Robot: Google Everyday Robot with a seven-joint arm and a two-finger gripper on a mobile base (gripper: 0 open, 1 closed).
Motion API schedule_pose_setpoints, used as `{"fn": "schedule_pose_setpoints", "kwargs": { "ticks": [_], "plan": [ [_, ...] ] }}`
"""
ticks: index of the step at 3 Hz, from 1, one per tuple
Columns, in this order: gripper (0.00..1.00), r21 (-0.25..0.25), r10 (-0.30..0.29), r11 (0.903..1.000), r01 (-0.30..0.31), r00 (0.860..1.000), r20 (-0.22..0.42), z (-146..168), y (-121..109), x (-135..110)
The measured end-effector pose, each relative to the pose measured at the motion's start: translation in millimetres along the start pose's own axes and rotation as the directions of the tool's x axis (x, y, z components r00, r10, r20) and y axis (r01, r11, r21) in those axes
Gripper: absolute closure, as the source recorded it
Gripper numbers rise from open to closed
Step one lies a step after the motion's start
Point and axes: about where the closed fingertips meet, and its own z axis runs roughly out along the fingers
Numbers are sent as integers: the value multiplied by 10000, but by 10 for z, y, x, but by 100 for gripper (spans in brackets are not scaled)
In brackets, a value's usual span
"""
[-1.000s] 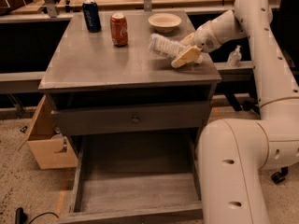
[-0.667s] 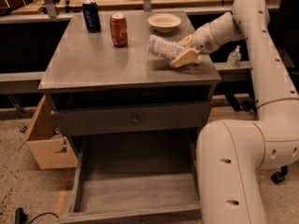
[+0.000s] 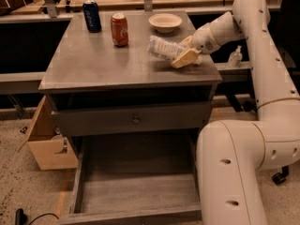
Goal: Place blue plastic bottle into middle drawer
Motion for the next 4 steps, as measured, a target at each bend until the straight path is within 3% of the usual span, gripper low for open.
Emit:
{"fn": "schedule_pose_setpoints", "kwargs": {
  "ticks": [1,2,3,4],
  "plan": [
    [100,135,-368,9992,370,9992,-139,-406,155,-287],
    [100,494,-540,9971,577,9958,-733,-906,353,-586],
    [100,711,-627,9952,670,9961,-616,-928,320,-678],
    [100,567,-591,9963,641,9946,-856,-827,320,-685]
  ]
}}
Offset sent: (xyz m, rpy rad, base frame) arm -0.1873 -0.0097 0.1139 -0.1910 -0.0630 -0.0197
